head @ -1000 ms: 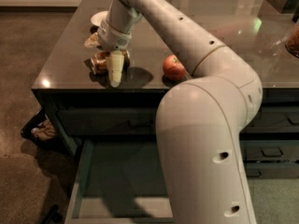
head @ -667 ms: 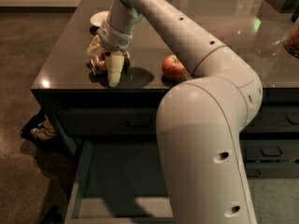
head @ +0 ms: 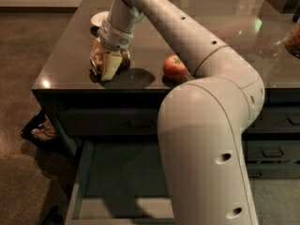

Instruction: Place orange can into middle drawer

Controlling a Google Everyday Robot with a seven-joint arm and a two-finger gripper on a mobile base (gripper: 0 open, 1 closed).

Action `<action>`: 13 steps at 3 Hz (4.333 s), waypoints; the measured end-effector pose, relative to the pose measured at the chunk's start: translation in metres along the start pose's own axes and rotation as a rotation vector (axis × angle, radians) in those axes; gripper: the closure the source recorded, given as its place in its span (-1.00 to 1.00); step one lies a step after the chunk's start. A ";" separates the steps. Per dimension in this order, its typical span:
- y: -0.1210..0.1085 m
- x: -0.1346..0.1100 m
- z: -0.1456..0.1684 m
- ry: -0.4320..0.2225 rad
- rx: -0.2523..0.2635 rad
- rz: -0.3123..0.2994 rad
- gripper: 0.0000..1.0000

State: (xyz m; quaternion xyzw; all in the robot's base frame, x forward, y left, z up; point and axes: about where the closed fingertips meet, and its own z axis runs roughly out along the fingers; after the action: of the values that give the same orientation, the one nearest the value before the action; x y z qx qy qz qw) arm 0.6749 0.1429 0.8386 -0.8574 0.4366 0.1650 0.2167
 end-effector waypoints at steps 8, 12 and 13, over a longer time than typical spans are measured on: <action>0.145 -0.069 -0.139 -0.256 0.388 -0.033 1.00; 0.256 -0.118 -0.113 -0.342 0.435 0.095 1.00; 0.271 -0.087 -0.054 -0.416 0.425 0.119 1.00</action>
Offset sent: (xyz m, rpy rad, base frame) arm 0.0000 0.0000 0.0000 0.0000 0.0000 0.0000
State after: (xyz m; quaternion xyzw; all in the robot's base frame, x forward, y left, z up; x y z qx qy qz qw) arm 0.4085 0.0325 0.8640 -0.7137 0.4569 0.2545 0.4659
